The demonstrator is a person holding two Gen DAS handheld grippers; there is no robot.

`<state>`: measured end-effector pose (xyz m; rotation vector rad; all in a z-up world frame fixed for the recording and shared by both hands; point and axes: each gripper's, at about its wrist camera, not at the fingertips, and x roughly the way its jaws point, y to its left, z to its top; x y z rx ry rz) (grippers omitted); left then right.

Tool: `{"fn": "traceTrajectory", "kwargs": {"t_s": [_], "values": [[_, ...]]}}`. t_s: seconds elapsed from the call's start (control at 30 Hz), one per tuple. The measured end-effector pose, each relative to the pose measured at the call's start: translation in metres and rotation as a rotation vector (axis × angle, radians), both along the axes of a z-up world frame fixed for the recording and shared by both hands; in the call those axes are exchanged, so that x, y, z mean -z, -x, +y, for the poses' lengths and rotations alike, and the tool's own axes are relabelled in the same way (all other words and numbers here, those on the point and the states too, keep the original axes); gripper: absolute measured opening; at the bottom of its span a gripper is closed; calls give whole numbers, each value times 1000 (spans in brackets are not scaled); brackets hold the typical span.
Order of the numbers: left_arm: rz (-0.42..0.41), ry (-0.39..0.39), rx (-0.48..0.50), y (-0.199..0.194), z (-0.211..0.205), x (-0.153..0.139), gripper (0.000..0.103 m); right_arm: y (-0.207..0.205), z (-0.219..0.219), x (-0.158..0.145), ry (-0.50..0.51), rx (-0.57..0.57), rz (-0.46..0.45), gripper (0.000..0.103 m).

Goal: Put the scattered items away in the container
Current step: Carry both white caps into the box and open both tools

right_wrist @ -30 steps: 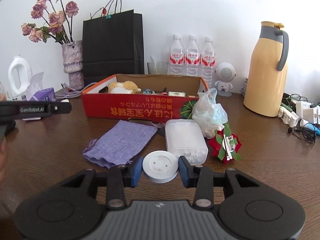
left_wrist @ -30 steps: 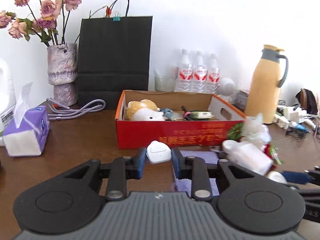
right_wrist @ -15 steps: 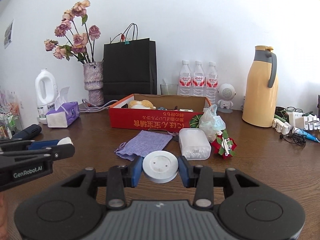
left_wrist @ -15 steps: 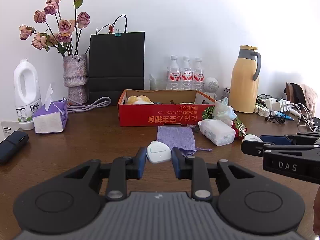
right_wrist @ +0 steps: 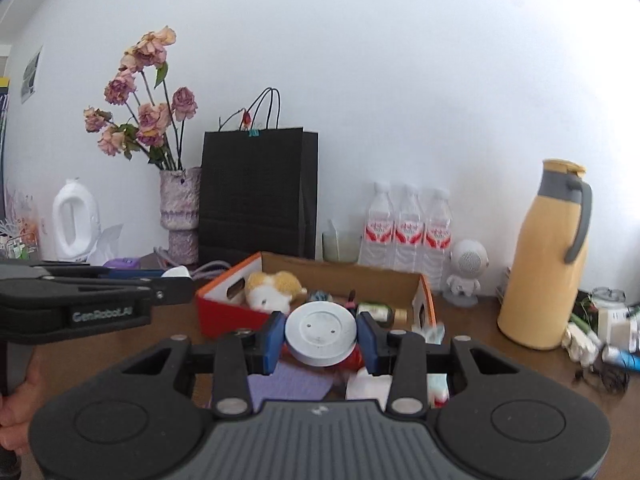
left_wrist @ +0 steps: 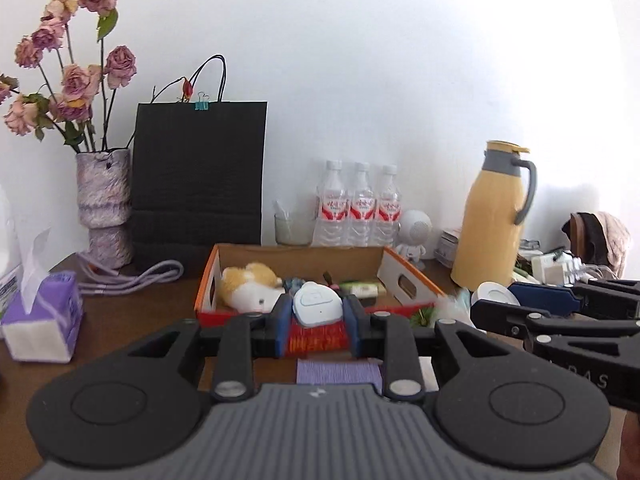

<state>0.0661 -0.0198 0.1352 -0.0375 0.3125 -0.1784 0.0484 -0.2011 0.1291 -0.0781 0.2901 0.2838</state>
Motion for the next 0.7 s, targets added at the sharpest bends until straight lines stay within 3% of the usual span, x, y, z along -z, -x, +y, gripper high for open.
{"fn": "traceTrajectory", "kwargs": {"t_s": [0.13, 0.2, 0.27, 0.37, 0.5, 0.6, 0.7], "values": [[-36, -24, 22, -85, -8, -29, 28, -80, 0, -34, 31, 6, -16, 38], [10, -13, 37, -122, -11, -24, 28, -117, -1, -39, 76, -2, 16, 38], [113, -4, 62, -160, -15, -12, 28, -161, -3, -35, 98, -47, 131, 38], [279, -15, 53, -214, -23, 14, 28, -232, -5, -18, 125, -99, 386, 38], [495, -69, 27, -269, -31, 59, 28, -305, 0, 27, 93, -150, 712, 38], [580, -59, 15, -291, -28, 81, 29, -323, 13, 63, 153, -130, 818, 38], [617, -54, 42, -299, -28, 93, 30, -328, 26, 88, 255, -130, 847, 38]]}}
